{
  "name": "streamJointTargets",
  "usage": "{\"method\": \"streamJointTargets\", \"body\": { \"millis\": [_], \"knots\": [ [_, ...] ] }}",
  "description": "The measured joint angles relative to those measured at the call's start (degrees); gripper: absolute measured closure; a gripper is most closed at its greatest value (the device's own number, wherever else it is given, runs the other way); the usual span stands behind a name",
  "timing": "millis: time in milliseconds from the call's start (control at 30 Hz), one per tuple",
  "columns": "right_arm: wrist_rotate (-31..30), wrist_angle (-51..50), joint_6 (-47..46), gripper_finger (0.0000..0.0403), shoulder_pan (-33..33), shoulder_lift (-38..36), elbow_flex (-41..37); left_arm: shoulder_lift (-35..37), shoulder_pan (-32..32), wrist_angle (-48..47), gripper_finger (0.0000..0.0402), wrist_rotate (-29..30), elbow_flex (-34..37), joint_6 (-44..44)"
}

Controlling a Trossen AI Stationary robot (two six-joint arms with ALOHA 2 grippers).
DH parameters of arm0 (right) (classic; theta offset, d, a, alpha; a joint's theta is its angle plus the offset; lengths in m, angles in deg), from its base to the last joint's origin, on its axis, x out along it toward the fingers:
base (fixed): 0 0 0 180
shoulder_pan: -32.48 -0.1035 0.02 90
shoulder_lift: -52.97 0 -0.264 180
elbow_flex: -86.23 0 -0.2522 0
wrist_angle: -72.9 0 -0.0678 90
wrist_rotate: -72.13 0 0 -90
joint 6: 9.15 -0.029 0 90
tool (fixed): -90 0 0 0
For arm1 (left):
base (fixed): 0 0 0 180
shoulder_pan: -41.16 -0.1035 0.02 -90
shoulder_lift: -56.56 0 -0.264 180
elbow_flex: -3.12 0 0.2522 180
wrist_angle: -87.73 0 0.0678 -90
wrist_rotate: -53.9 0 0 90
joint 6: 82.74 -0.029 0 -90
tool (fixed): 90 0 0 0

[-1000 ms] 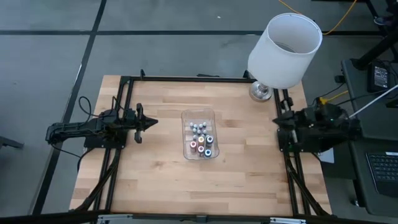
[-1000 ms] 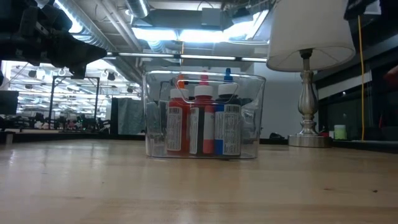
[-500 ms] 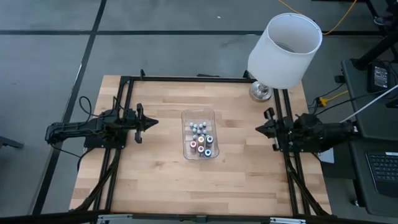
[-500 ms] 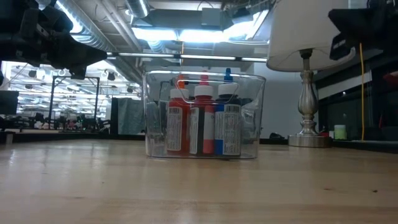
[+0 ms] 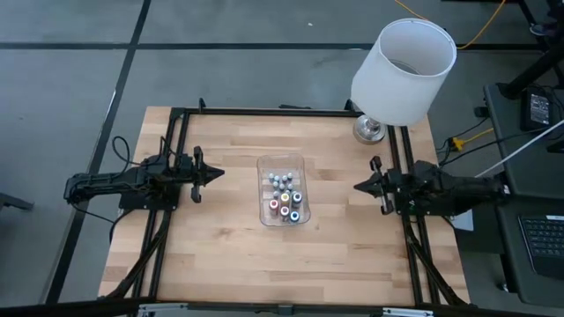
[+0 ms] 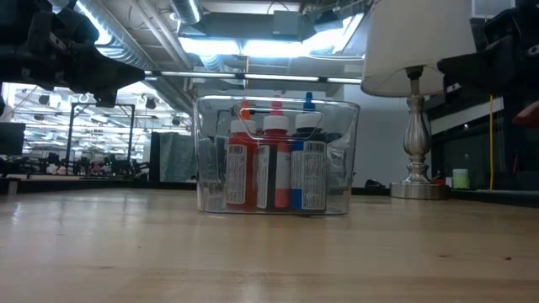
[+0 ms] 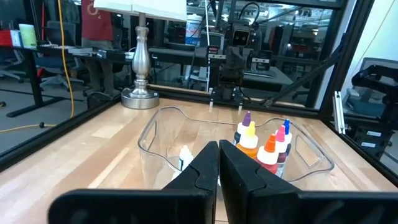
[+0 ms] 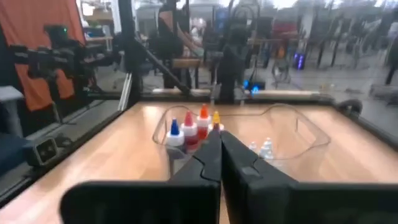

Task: Pick & Place food coloring
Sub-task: Return to Home Position

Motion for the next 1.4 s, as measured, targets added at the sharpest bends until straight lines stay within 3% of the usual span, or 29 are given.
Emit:
{"method": "streamJointTargets", "body": {
  "millis": [167,400,933,1400],
  "knots": [
    [3.7,0.7,0.57,0.0401,1.27,0.95,0.02,0.0,0.02,0.02,0.039,0.0,0.0,0.0],
    [1.96,0.38,4.82,0.04,1.32,1.43,0.02,0.0,0.01,-0.02,0.0391,0.0,0.0,0.0],
    [0.05,0.06,3.17,0.037,1.32,5.62,0.02,0.0,0.0,-0.01,0.0391,0.0,0.0,-0.01],
    [0.1,0.06,3.09,0.0373,1.32,5.6,0.02,0.0,0.0,-0.01,0.039,0.0,0.0,-0.01]
  ]
}}
